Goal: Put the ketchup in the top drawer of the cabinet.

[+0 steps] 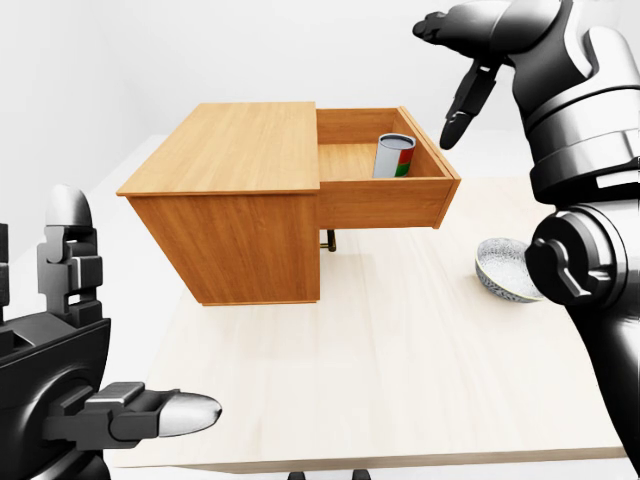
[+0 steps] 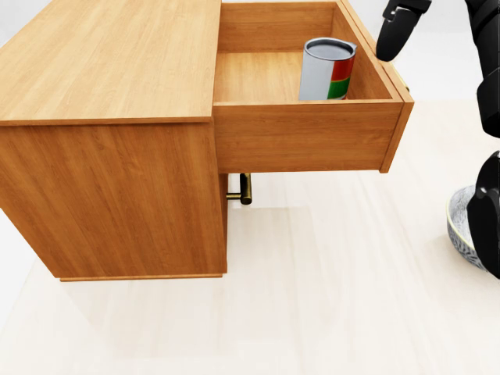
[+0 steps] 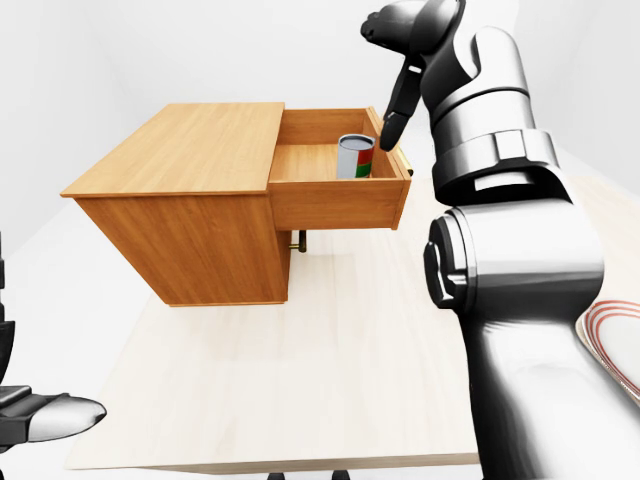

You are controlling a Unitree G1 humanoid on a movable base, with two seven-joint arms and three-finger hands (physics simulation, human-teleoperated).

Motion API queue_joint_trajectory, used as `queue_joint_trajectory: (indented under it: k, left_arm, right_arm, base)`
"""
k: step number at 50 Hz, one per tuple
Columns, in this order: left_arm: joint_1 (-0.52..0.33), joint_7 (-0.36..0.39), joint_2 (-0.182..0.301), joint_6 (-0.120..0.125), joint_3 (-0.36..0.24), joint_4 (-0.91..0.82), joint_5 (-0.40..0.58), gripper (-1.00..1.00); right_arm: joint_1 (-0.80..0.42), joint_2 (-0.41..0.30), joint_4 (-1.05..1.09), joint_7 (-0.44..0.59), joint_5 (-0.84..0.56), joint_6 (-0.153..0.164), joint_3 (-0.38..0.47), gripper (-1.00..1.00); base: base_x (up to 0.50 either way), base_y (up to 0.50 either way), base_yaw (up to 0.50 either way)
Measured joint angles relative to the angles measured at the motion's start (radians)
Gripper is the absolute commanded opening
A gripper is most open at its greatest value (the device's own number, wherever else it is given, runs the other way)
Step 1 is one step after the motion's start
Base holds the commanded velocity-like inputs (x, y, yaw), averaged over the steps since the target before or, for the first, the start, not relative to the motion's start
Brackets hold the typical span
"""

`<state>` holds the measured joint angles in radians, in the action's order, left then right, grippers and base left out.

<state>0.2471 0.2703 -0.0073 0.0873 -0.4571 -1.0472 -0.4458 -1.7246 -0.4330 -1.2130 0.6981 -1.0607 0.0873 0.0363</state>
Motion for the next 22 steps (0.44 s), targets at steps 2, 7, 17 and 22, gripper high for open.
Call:
queue_joint_trajectory:
  k: [2,7,17,22]
  left_arm:
    - [0.0,0.0,0.0,0.0,-0.001,0.0,-0.002,1.0]
    - [0.001,0.001,-0.001,0.0,-0.004,0.0,-0.005,1.0]
    - [0.005,0.003,-0.002,0.0,-0.013,0.0,-0.015,1.0]
    - [0.008,0.005,-0.004,0.0,-0.016,0.0,-0.019,1.0]
  right_arm:
    - [-0.015,-0.009,0.0,0.0,-0.003,0.0,0.001,1.0]
    - [-0.063,-0.038,0.002,0.0,-0.007,0.0,0.008,1.0]
    - [-0.157,-0.109,0.013,0.0,0.0,0.0,0.025,1.0]
    - [-0.188,-0.15,0.027,0.0,0.021,0.0,0.038,1.0]
  base:
    - [0.0,0.0,0.0]
    - [0.0,0.0,0.0]
    - [0.0,0.0,0.0]
    - [0.0,0.0,0.0]
